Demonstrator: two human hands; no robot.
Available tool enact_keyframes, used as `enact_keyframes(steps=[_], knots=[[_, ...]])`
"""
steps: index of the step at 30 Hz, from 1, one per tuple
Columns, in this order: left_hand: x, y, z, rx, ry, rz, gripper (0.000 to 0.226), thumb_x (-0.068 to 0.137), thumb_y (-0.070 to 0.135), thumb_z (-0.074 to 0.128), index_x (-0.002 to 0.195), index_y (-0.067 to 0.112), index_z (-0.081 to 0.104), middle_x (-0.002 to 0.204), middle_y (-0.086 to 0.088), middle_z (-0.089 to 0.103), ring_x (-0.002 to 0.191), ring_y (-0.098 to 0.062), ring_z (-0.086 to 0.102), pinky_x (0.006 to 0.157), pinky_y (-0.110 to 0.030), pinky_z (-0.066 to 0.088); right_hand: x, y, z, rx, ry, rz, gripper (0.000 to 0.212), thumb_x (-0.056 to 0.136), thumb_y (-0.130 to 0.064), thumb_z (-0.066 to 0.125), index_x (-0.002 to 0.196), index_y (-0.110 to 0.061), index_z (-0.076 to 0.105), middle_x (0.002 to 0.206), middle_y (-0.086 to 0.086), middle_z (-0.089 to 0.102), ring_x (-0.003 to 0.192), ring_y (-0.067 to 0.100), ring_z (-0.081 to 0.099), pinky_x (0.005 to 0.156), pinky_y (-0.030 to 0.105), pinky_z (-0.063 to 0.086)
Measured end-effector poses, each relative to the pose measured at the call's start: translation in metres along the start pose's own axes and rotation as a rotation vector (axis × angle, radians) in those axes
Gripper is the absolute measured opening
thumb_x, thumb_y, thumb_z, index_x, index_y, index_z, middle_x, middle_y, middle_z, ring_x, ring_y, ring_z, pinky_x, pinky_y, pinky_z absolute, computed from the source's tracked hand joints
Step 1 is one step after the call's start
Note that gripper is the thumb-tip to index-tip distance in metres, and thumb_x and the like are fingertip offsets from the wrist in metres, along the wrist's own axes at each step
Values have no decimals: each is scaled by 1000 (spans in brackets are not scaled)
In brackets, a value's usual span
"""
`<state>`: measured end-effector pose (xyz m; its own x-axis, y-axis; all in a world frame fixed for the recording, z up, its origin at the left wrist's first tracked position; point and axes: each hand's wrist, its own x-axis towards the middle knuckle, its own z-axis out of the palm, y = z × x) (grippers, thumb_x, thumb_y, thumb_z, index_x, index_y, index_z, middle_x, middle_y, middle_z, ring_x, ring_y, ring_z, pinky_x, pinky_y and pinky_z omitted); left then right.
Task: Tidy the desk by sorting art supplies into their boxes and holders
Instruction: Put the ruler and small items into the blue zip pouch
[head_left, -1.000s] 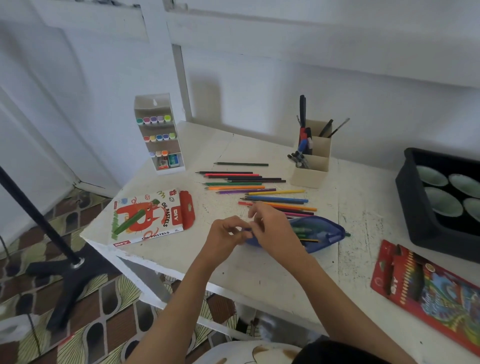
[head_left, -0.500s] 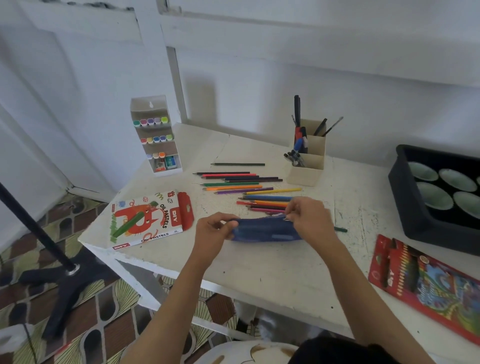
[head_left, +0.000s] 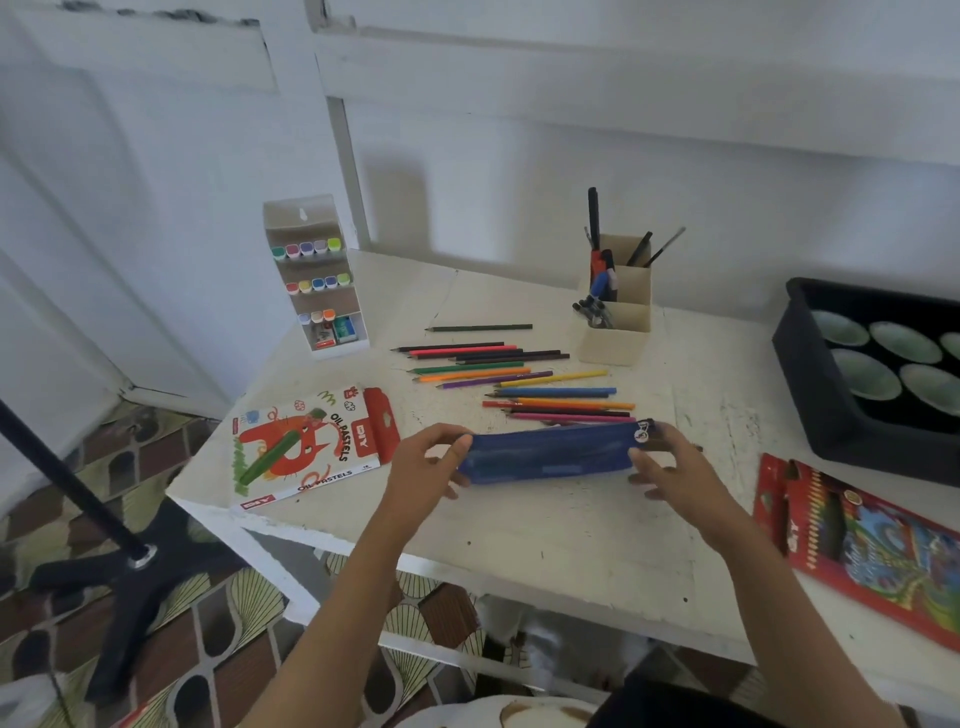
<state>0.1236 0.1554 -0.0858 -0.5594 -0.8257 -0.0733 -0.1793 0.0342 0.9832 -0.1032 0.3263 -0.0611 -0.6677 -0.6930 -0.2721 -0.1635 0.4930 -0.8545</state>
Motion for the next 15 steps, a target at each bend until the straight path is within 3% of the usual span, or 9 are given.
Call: enact_keyframes(steps=[4, 8, 10, 13, 15], knots=[[-3, 3, -3, -77, -146, -158, 23, 96, 27, 50, 111, 17, 64, 110, -4, 61, 78, -18, 70, 67, -22, 56, -11, 10, 20, 53, 133, -19, 29, 90, -19, 59, 116, -23, 46, 114, 1, 52, 86, 24, 66, 75, 32, 53], [-1, 7, -12, -135, -111, -128, 25, 96, 22, 51, 99, 6, 69, 104, -7, 64, 86, -15, 68, 73, -19, 54, -19, 3, 36, 79, 240, -55, 23, 88, -13, 62, 107, -18, 50, 108, 3, 55, 78, 19, 67, 77, 34, 53], [5, 10, -20, -173, -58, -140, 26, 96, 22, 51, 90, 7, 72, 102, -9, 64, 91, -24, 67, 74, -21, 55, -20, -5, 42, 86, 232, -91, 23, 87, -10, 64, 105, -16, 52, 103, 3, 57, 76, 14, 66, 73, 27, 52], [18, 18, -31, -84, 109, -102, 23, 96, 18, 53, 82, 14, 71, 90, -3, 65, 93, -22, 62, 74, -20, 55, -16, -20, 47, 65, 205, -169, 22, 85, -9, 66, 101, -16, 54, 92, -1, 60, 76, 15, 68, 74, 29, 54], [31, 25, -36, -3, 200, -63, 21, 95, 14, 53, 82, 17, 70, 89, -1, 64, 92, -19, 60, 70, -16, 52, -5, -35, 49, 50, 209, -242, 22, 83, -6, 68, 98, -15, 55, 86, -5, 59, 73, 8, 65, 66, 16, 50]])
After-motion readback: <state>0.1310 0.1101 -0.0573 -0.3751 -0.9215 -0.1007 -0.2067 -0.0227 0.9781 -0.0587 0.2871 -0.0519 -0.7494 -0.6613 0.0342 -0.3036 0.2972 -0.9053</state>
